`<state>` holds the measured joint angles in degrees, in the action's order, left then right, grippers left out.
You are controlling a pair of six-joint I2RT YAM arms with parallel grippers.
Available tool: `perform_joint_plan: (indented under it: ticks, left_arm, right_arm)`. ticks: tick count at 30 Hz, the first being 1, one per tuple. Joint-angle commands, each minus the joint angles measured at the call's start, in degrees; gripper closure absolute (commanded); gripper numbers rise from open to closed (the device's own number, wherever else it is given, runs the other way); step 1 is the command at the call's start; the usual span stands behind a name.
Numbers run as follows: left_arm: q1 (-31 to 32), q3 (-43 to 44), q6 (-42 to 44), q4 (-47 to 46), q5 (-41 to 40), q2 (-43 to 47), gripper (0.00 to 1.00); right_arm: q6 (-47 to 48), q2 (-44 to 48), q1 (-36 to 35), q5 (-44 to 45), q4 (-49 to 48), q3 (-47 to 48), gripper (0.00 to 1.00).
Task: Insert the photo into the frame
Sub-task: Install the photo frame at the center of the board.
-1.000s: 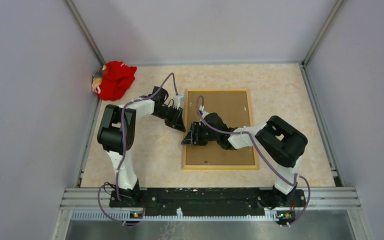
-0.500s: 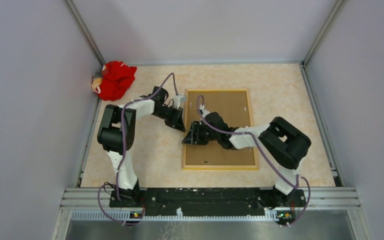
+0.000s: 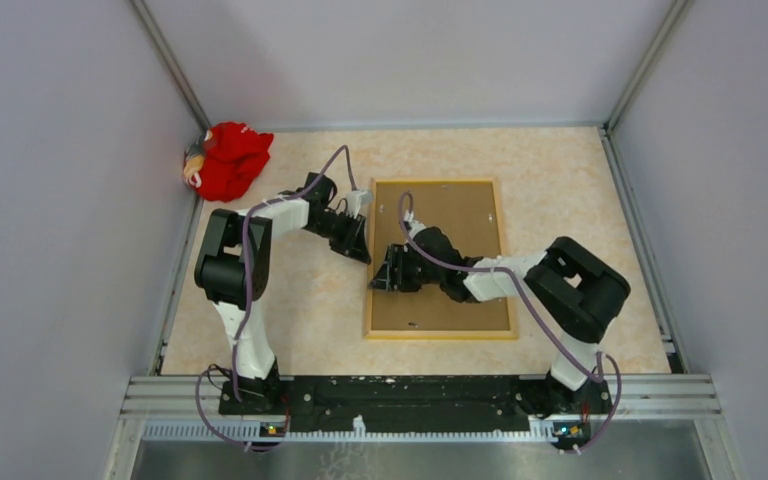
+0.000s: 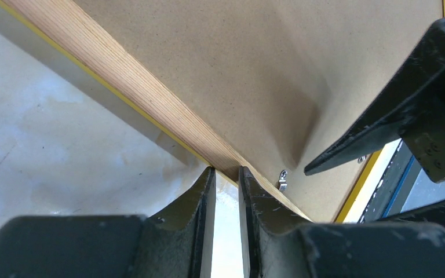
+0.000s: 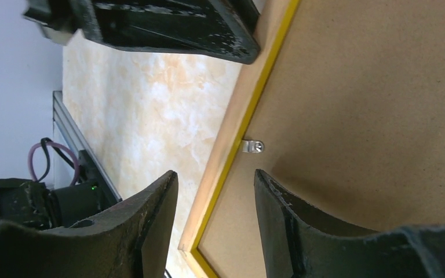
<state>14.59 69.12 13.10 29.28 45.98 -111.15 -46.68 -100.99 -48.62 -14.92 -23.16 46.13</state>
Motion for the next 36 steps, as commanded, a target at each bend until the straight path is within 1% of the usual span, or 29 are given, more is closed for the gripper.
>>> perform_joint_plan:
  ticks: [1, 4, 5, 7, 10, 12, 14, 17, 20, 26, 28, 31, 34, 36]
  left_arm:
    - [0.2, 1.1, 0.8, 0.2, -0.8, 1.9, 0.74]
    - [0.2, 3.6, 0.8, 1.9, -1.5, 1.9, 0.72]
    - [0.1, 5.1, 0.8, 2.9, -2.1, 1.6, 0.69]
    - [-0.3, 8.9, 0.2, 4.8, -3.4, 0.8, 0.59]
    - [-2.0, 14.1, -1.9, 4.7, -2.4, -1.2, 0.51]
    - [-2.4, 17.2, -3.1, 3.8, -2.4, -3.3, 0.50]
    - [-2.4, 20.3, -4.1, 3.6, -1.7, -5.7, 0.50]
    - [-2.4, 23.8, -5.7, 2.9, 0.1, -9.7, 0.49]
    - [-2.5, 25.9, -6.7, 3.1, 0.3, -13.0, 0.52]
    - [-3.1, 25.3, -8.0, 0.6, -0.8, -14.2, 0.59]
    - [-3.1, 25.2, -8.6, 0.0, 0.1, -14.7, 0.64]
    - [-3.1, 24.9, -9.4, -1.1, 1.0, -15.2, 0.75]
    - [-3.1, 23.9, -9.9, -1.9, 1.3, -15.5, 0.80]
    - [-3.1, 23.3, -9.9, -2.1, 1.5, -15.4, 0.82]
  right_arm:
    - [0.3, -1.7, -0.4, -0.5, -2.0, 1.2, 0.49]
    - [1.8, -0.3, 1.5, -0.1, 0.5, 3.2, 0.49]
    - [2.3, 0.4, 2.6, -0.3, 0.6, 3.4, 0.49]
    - [4.1, 1.5, 5.4, -0.9, 1.9, 4.7, 0.48]
    - [7.5, 1.5, 9.5, -1.7, 5.5, 8.4, 0.44]
    - [9.0, 0.3, 12.2, -2.3, 6.7, 10.8, 0.43]
    - [9.9, -2.6, 15.3, -3.6, 7.2, 14.4, 0.43]
    - [12.0, -7.2, 18.0, -5.5, 7.9, 19.3, 0.42]
    - [14.8, -12.7, 19.3, -6.5, 10.1, 25.5, 0.41]
    - [16.1, -22.9, 20.3, -10.6, 12.6, 36.3, 0.41]
    - [15.6, -25.3, 20.3, -11.6, 12.7, 38.4, 0.41]
    - [14.7, -27.2, 20.3, -12.8, 11.9, 40.3, 0.41]
    - [14.3, -28.5, 20.2, -13.8, 11.8, 41.6, 0.42]
    - [14.4, -29.4, 20.3, -14.2, 12.4, 42.6, 0.43]
